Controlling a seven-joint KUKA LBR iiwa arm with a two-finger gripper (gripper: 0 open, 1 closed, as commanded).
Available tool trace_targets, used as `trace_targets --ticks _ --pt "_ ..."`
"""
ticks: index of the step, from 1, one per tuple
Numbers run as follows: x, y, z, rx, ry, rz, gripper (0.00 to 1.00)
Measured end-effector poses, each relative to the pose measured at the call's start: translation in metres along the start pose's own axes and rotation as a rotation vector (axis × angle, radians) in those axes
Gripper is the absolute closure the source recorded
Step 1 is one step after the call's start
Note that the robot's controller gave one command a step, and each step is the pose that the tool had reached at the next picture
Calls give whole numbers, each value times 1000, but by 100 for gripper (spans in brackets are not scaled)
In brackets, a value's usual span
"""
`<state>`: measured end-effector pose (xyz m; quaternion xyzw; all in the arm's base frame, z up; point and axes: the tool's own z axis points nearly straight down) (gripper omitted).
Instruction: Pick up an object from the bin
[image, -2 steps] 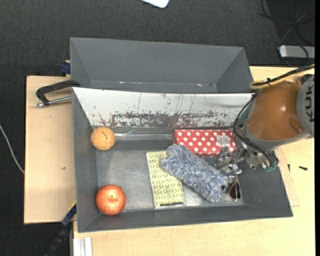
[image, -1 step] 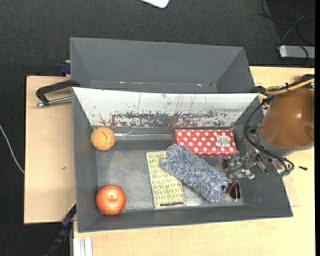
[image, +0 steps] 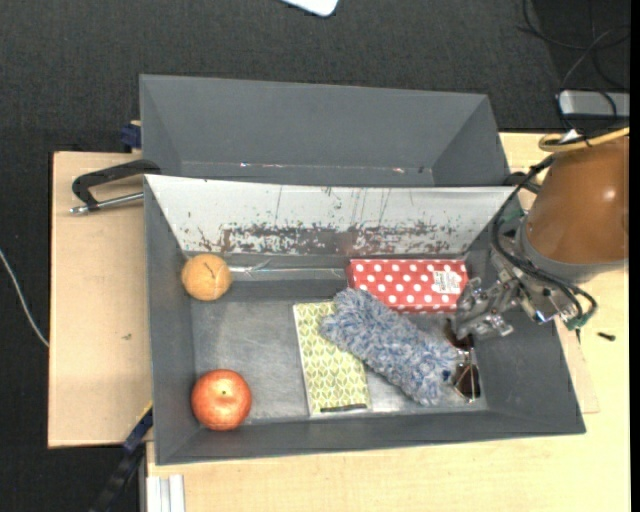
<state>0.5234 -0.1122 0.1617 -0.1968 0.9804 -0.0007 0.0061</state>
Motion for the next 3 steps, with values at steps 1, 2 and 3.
trace_targets --ticks 1,2,3 --pt "21 -4 35 -4 9 -56 0" --pt "27 -5 48 -6 12 -71 0" --pt "27 -12 89 -4 4 -377 100"
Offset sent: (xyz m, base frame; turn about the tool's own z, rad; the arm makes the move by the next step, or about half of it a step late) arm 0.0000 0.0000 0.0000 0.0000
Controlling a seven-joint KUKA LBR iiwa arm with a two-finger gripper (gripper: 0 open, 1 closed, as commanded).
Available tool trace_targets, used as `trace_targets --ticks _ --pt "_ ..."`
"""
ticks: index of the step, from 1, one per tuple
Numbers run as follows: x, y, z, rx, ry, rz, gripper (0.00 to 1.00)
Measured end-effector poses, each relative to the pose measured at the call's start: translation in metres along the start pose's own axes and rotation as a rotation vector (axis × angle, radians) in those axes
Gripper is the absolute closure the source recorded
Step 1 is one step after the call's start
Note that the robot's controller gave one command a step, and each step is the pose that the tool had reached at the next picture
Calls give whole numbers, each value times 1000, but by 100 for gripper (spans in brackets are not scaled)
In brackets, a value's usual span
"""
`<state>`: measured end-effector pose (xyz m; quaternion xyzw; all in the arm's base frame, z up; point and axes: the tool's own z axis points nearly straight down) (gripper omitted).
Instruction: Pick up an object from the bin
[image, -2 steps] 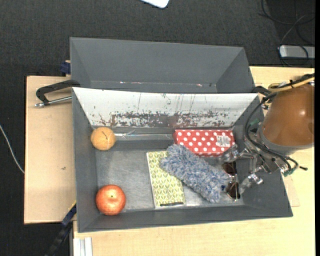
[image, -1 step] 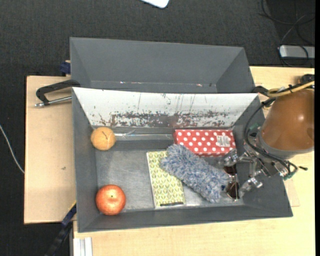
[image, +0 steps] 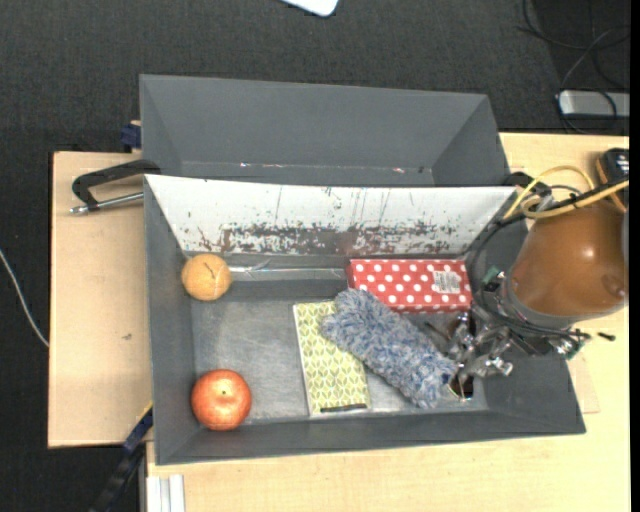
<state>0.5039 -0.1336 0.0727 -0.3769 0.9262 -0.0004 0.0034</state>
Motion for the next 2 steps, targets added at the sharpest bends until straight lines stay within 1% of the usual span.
trace_targets --ticks 1,2 --pt "-2 3 -44 -8 5 33 100" --pt "-8 0 -105 -4 3 75 100"
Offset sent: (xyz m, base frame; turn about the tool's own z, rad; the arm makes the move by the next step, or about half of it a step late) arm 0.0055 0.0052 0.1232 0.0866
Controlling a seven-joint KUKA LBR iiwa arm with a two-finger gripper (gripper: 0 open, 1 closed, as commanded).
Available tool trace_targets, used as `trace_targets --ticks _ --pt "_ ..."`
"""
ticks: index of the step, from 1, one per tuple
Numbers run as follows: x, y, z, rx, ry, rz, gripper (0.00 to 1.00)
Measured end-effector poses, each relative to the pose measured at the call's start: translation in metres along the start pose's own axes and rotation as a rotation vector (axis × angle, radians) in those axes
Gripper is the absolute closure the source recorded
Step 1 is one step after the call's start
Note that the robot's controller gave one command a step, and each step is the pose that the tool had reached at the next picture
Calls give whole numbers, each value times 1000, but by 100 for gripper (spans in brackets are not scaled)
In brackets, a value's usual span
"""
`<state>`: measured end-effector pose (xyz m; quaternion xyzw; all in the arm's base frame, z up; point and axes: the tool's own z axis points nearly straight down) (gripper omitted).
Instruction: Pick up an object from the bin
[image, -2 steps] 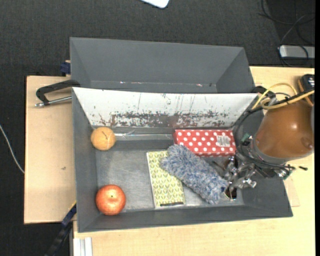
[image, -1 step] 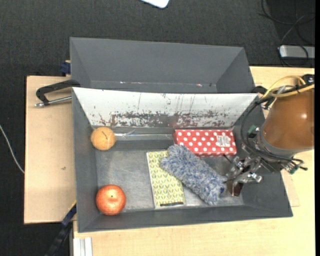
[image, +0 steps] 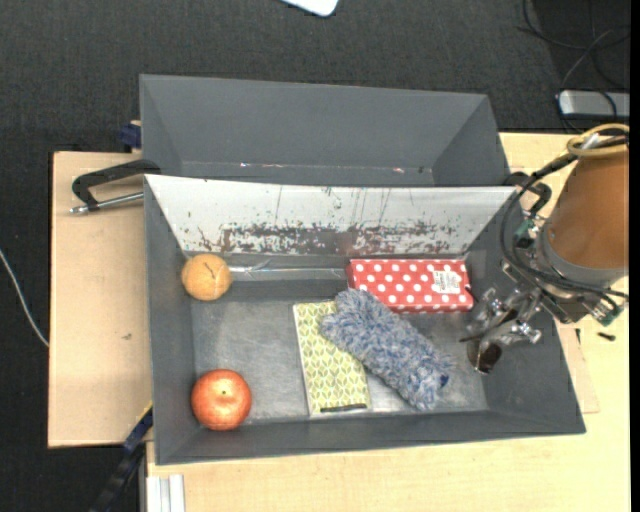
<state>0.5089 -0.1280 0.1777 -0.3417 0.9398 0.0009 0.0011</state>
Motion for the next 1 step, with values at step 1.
trace_targets --ticks 1 --pt "1 -2 -42 8 -5 4 100"
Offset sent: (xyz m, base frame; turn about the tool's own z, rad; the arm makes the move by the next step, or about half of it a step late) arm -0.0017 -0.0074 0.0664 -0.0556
